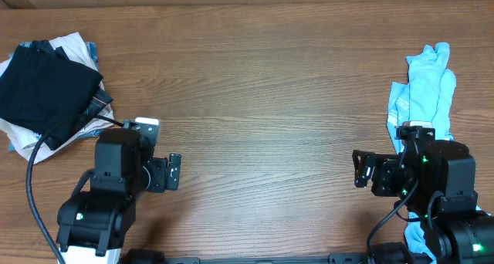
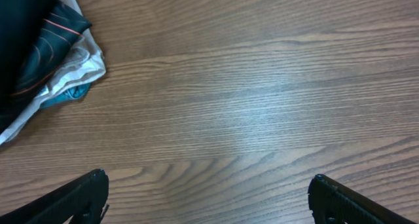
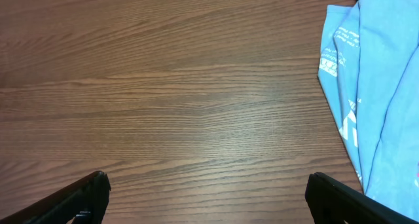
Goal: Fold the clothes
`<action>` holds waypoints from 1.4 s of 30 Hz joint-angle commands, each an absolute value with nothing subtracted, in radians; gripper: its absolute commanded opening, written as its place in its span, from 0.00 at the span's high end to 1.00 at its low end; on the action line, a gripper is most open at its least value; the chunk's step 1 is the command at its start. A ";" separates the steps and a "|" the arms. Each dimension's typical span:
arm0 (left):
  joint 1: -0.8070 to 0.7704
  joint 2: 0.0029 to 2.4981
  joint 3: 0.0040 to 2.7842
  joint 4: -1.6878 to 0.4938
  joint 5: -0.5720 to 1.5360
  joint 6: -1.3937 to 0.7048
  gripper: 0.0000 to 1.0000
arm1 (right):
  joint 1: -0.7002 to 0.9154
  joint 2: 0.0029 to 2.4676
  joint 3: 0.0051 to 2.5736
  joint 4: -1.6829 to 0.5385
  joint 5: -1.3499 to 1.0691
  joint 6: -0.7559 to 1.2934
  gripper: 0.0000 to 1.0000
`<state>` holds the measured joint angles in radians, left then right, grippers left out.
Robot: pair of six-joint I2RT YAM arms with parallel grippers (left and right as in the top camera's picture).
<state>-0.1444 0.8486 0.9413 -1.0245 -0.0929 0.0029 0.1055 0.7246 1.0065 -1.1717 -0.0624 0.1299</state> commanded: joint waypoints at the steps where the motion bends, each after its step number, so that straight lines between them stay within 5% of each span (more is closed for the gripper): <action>1: -0.149 0.869 0.931 -1.024 -0.077 -0.007 0.00 | 0.107 0.721 1.000 -1.169 -0.053 0.130 0.00; 15: -0.149 0.968 0.931 -1.024 -0.077 -0.007 0.00 | 0.106 0.464 0.811 -1.145 -0.046 0.130 0.00; 27: -0.149 1.058 0.931 -1.024 -0.077 -0.007 0.00 | 0.105 0.035 0.286 -0.524 -0.046 0.010 0.00; 34: -0.149 1.107 0.931 -1.023 -0.077 -0.007 0.00 | 0.105 0.003 0.101 -0.134 -0.045 -0.157 0.00; 38: -0.149 1.128 0.931 -1.023 -0.077 -0.007 0.00 | 0.105 0.003 0.003 0.006 -0.043 -0.215 0.00; 42: -0.149 1.146 0.931 -1.023 -0.077 -0.007 0.00 | 0.102 0.003 0.008 -0.076 -0.037 -0.213 0.00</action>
<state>-0.1444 1.1332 0.9375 -1.0241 -0.0864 0.0029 0.1051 0.0113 0.0181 -0.0715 -0.0471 -0.1791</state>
